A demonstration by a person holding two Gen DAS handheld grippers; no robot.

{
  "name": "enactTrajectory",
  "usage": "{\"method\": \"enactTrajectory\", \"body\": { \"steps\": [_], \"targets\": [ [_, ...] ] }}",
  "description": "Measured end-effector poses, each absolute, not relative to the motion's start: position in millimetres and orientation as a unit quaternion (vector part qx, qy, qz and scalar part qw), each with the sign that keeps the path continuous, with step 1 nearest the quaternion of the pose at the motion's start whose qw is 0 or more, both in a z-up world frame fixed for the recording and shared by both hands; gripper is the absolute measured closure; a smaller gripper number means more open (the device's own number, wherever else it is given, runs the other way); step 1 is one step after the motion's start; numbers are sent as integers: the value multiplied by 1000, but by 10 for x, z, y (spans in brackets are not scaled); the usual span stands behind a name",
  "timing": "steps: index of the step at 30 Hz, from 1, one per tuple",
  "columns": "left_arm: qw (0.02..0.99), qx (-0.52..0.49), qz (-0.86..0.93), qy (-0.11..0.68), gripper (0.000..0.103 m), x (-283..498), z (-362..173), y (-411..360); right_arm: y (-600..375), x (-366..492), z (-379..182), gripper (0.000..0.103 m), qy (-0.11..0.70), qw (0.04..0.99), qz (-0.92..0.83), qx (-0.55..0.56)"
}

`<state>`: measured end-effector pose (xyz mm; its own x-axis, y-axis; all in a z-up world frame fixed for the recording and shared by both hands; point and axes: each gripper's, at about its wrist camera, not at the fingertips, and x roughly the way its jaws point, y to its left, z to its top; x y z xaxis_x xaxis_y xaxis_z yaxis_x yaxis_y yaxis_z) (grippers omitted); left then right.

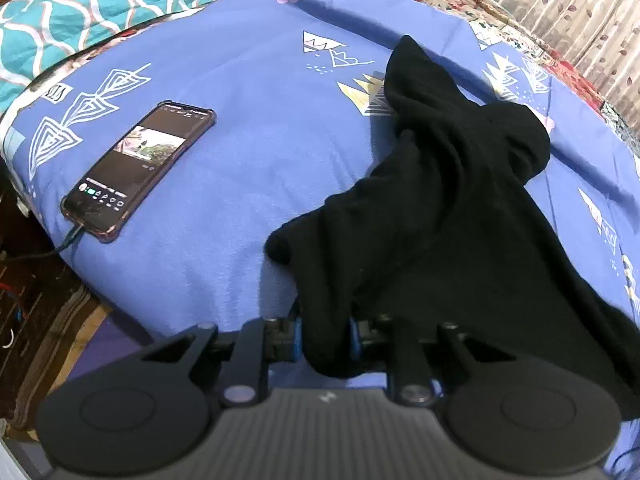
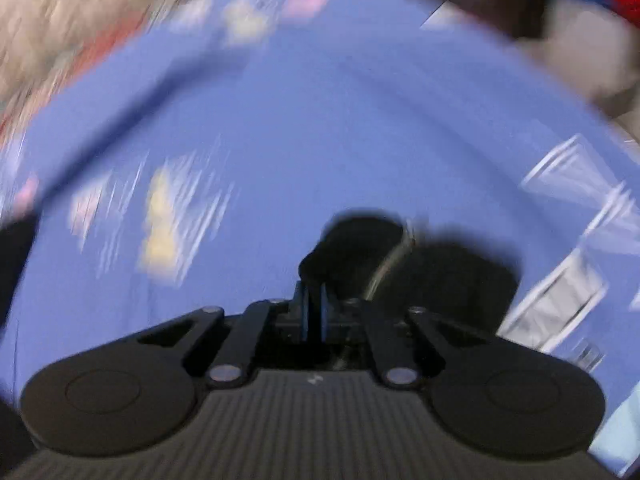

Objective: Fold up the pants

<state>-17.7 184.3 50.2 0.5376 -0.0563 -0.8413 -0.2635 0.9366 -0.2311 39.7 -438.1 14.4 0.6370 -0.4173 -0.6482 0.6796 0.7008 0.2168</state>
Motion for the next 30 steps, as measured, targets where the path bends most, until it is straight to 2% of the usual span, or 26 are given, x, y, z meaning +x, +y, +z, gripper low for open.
{"method": "enactTrajectory", "body": {
  "steps": [1, 3, 4, 5, 6, 9, 12, 15, 18, 21, 24, 26, 28, 30],
  "targets": [
    [860, -167, 59, 479, 83, -186, 500, 1852, -4489, 381, 218, 95, 273, 871, -332, 239],
    [859, -166, 52, 482, 75, -217, 502, 1855, -4658, 448, 239, 92, 291, 858, -327, 268],
    [857, -162, 50, 486, 65, -239, 511, 1857, -4689, 505, 219, 82, 319, 851, -323, 263],
    [858, -159, 41, 488, 62, -277, 534, 1862, -4685, 533, 214, 73, 342, 847, -319, 252],
    [861, -159, 27, 481, 59, -342, 581, 1880, -4656, 510, 238, 56, 348, 851, -314, 237],
    [885, -160, -6, 438, 43, -581, 789, 1952, -4538, 288, 352, 56, 323, 870, -302, 219],
    [906, -151, -9, 395, 41, -635, 982, 2028, -4468, 116, 409, 55, 295, 874, -283, 263],
    [917, -150, -4, 369, 41, -377, 1097, 2108, -4324, 270, 520, 55, 292, 883, -244, 276],
    [924, -150, -7, 351, 40, 50, 1149, 2090, -4015, 687, 619, 55, 301, 895, -174, 280],
    [932, -141, -16, 332, 27, 402, 1090, 1934, -3655, 1252, 625, 55, 319, 903, -102, 269],
    [929, -148, -32, 339, 25, 628, 918, 1774, -3131, 1911, 472, 55, 336, 907, -26, 254],
    [923, -161, -42, 347, 24, 696, 788, 1705, -2826, 2336, 314, 51, 346, 906, 9, 244],
    [917, -173, -43, 356, 21, 730, 664, 1689, -2556, 2767, 109, 41, 366, 897, 30, 248],
    [911, -181, -42, 368, 19, 732, 547, 1747, -2384, 3154, -146, 40, 383, 884, 38, 264]
  ]
}}
